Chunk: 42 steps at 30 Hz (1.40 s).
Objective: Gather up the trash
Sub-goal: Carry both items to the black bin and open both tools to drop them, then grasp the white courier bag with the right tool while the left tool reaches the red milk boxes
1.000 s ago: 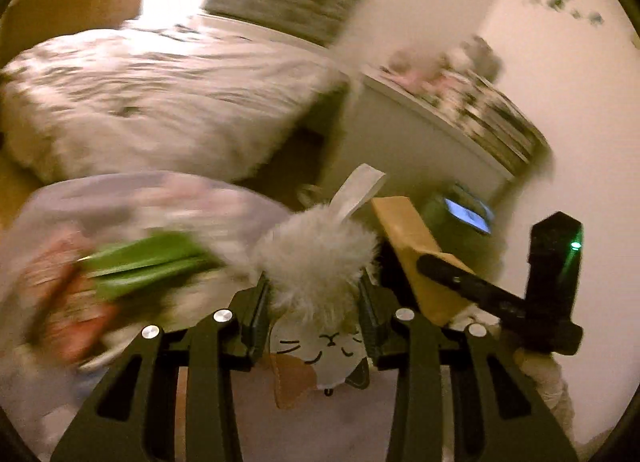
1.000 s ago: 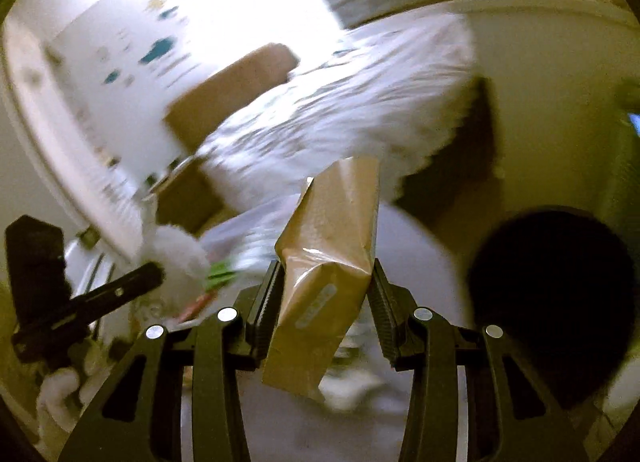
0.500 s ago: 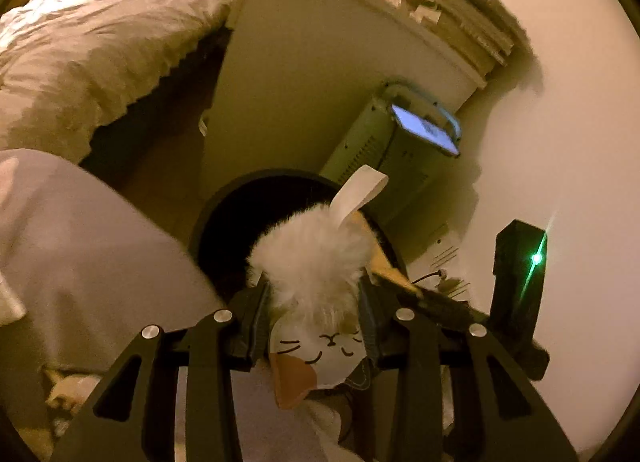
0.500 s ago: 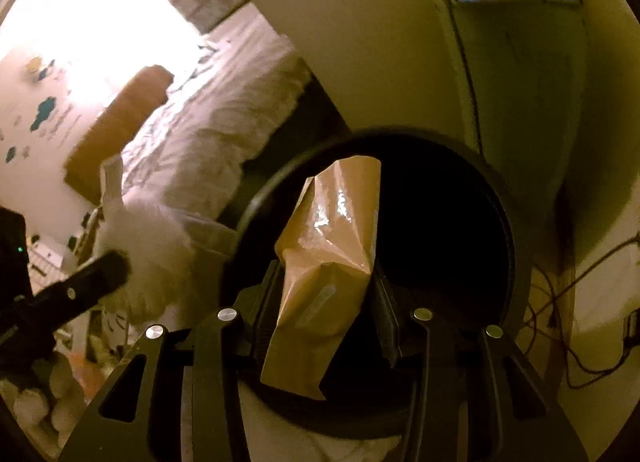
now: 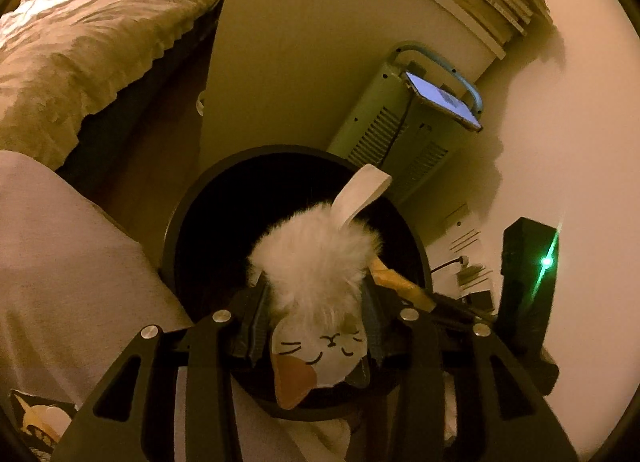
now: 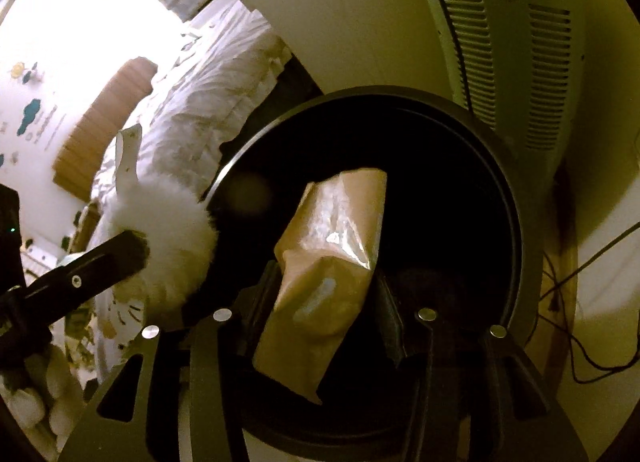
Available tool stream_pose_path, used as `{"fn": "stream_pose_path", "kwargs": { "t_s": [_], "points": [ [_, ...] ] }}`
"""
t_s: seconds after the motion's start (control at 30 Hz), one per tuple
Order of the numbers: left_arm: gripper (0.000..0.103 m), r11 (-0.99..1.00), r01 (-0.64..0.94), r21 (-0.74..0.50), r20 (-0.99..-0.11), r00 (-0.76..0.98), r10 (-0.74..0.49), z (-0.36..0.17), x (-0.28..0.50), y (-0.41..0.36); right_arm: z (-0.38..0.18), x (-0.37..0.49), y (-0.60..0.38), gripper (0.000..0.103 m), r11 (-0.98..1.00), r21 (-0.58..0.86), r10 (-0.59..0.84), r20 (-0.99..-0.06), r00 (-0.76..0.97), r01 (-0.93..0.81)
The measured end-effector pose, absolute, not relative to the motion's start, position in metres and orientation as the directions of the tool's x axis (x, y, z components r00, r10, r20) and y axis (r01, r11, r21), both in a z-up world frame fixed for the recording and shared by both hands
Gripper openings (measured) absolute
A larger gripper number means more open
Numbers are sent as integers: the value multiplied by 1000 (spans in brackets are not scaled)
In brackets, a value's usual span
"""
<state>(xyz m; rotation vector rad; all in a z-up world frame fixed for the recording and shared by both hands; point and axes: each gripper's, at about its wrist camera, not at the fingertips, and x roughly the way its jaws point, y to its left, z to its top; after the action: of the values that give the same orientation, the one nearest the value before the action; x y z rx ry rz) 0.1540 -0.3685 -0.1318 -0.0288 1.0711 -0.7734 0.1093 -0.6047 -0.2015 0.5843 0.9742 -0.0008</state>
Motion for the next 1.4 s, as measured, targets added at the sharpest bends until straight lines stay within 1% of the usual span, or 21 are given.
{"fn": "stream_pose_path", "kwargs": {
  "t_s": [0.03,0.07,0.1,0.17,0.27,0.43,0.47,0.5,0.73,0.97,1.2,1.23,1.27,1.3,1.4],
  "points": [
    [48,746,557,-365,-780,255,-572,-131,153,-369,-200,109,-605,61,847,465,251,-776,578,257],
    [53,750,561,-352,-782,265,-565,-128,151,-369,-199,108,-605,63,847,464,248,-775,582,258],
    [64,753,564,-339,-780,279,-560,-125,149,-368,-198,106,-604,63,848,464,246,-774,584,257],
    [76,761,563,-323,-771,309,-557,-118,146,-363,-195,102,-604,64,851,459,242,-773,586,254],
    [76,764,558,-325,-754,335,-565,-108,142,-353,-189,100,-601,67,854,458,238,-765,598,246],
    [77,775,536,-335,-724,381,-575,-88,132,-327,-167,97,-585,67,870,455,248,-737,628,190],
    [80,779,530,-336,-717,392,-576,-84,130,-321,-162,95,-581,67,873,454,252,-731,634,177],
    [82,785,521,-336,-709,408,-574,-80,128,-313,-155,96,-574,67,878,453,260,-722,641,154],
    [82,826,451,-337,-669,503,-547,-58,115,-253,-115,104,-522,67,900,436,326,-677,660,3],
    [82,892,341,-296,-651,611,-450,-45,103,-180,-84,117,-456,67,895,416,418,-650,635,-163],
    [83,957,181,-228,-655,699,-288,-43,100,-83,-64,139,-387,67,848,432,529,-643,554,-308],
    [83,961,153,-228,-656,706,-268,-43,102,-68,-63,143,-378,73,839,440,544,-643,539,-321],
    [86,965,128,-231,-658,710,-251,-45,103,-53,-61,145,-373,79,832,446,554,-641,531,-328],
    [90,968,92,-236,-663,713,-229,-46,106,-33,-61,151,-365,80,822,459,570,-641,515,-338],
    [92,967,19,-255,-684,704,-194,-55,116,18,-62,169,-347,83,807,478,591,-657,469,-346]
  ]
}}
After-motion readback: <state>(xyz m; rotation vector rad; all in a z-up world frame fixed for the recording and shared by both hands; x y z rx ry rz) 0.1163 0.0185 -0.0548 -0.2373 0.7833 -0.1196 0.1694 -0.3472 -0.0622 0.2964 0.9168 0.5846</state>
